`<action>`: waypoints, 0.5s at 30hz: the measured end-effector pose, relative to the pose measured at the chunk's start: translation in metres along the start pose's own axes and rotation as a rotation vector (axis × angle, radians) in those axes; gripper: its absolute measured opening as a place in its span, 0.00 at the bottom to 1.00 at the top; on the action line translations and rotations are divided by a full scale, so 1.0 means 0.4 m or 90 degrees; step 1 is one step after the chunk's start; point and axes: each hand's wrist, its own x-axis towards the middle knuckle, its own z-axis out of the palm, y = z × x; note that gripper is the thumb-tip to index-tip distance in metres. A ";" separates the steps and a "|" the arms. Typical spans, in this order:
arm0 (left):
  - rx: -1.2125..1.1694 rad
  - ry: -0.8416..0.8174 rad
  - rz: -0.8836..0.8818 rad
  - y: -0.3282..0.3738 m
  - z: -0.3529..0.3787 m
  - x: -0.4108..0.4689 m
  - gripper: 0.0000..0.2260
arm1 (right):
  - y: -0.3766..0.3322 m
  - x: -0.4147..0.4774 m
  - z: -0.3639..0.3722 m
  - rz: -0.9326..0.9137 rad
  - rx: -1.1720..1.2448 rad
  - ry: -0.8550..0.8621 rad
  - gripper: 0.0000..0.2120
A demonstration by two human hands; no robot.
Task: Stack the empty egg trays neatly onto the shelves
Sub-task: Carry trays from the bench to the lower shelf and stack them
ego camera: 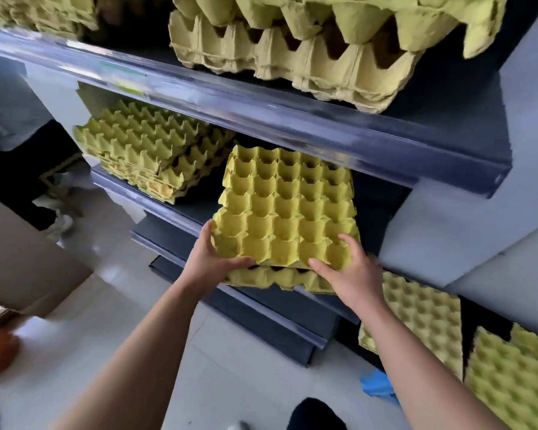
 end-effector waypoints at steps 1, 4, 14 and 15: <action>-0.008 -0.009 -0.006 -0.003 -0.006 0.022 0.40 | -0.008 0.003 0.010 0.013 -0.001 0.009 0.39; 0.000 -0.033 -0.010 -0.014 -0.023 0.088 0.45 | -0.026 0.017 0.036 0.044 -0.008 0.036 0.37; 0.043 -0.055 -0.042 -0.042 -0.057 0.270 0.49 | -0.059 0.085 0.114 0.092 -0.009 0.047 0.36; 0.048 -0.060 -0.036 -0.040 -0.056 0.282 0.48 | -0.061 0.090 0.121 0.098 -0.011 0.053 0.36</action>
